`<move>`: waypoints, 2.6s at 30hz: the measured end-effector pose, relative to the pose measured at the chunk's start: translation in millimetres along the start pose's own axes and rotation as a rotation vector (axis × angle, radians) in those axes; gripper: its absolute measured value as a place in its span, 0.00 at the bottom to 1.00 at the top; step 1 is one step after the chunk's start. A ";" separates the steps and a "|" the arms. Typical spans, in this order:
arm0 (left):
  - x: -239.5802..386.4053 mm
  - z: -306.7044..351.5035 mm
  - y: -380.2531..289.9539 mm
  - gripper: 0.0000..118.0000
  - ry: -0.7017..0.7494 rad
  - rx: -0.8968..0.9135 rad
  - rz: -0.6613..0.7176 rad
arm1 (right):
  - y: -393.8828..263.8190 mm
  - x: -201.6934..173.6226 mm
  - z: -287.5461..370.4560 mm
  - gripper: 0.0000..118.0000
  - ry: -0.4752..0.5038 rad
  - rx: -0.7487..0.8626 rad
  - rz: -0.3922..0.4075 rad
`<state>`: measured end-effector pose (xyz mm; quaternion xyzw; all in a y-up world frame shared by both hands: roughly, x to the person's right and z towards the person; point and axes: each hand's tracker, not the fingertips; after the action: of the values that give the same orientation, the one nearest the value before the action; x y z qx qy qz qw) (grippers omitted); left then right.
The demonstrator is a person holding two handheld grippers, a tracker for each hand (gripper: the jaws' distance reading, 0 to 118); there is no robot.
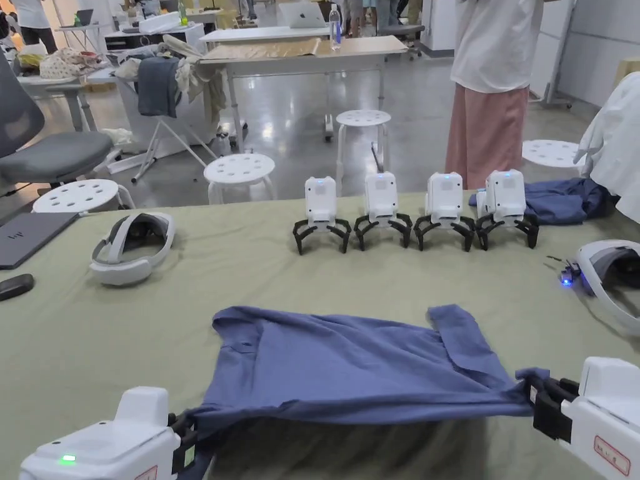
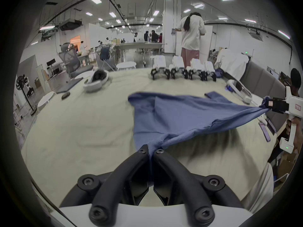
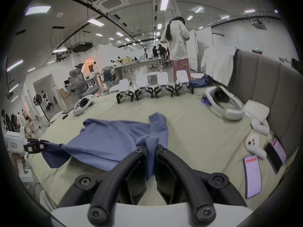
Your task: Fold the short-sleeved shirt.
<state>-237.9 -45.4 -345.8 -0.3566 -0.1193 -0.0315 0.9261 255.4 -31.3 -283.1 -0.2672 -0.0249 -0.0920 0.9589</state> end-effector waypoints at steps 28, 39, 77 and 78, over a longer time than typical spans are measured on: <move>26.0 44.2 -148.7 0.00 0.005 -0.230 -0.022 | -145.1 25.5 52.2 0.07 -0.108 -0.303 -0.133; 19.0 20.7 -152.2 0.00 0.015 -0.277 0.066 | -159.4 22.1 34.0 0.07 -0.144 -0.363 -0.125; 25.9 55.0 -61.5 0.94 0.032 0.027 0.133 | -69.9 -6.0 74.7 0.92 -0.107 -0.040 -0.007; 25.7 55.4 -56.6 0.94 0.034 0.044 0.131 | -64.1 -8.7 75.5 0.92 -0.106 -0.018 0.003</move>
<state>-232.0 -49.7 -262.8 -0.3428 -0.0808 0.0259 0.9356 234.8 -44.7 -186.8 -0.2804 -0.0746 -0.0765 0.9539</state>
